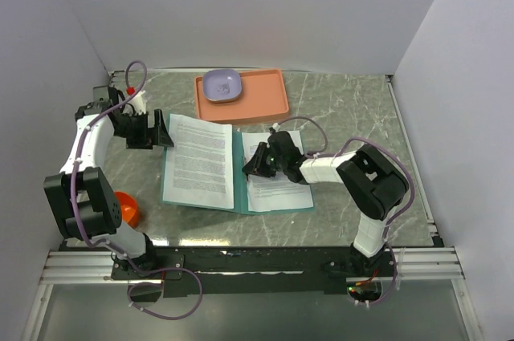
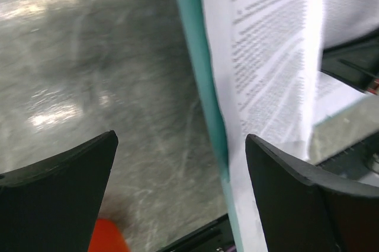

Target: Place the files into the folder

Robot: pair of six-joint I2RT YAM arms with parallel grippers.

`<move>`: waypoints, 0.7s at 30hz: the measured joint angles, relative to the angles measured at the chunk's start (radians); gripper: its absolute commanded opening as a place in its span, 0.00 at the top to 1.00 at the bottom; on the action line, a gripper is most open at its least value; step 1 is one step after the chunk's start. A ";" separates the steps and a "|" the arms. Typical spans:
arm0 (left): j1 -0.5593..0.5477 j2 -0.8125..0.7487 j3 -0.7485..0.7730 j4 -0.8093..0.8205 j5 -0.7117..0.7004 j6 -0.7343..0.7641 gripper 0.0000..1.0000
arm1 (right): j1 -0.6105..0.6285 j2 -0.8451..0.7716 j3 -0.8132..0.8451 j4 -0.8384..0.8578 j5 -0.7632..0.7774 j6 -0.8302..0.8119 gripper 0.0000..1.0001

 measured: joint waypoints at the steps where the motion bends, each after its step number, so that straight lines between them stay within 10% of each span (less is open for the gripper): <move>1: -0.001 0.003 0.004 -0.007 0.027 0.003 0.04 | -0.002 0.000 -0.003 0.007 -0.004 0.003 1.00; 21: -0.133 0.016 0.066 -0.039 0.260 -0.057 0.04 | 0.010 0.000 0.034 -0.054 -0.014 0.035 1.00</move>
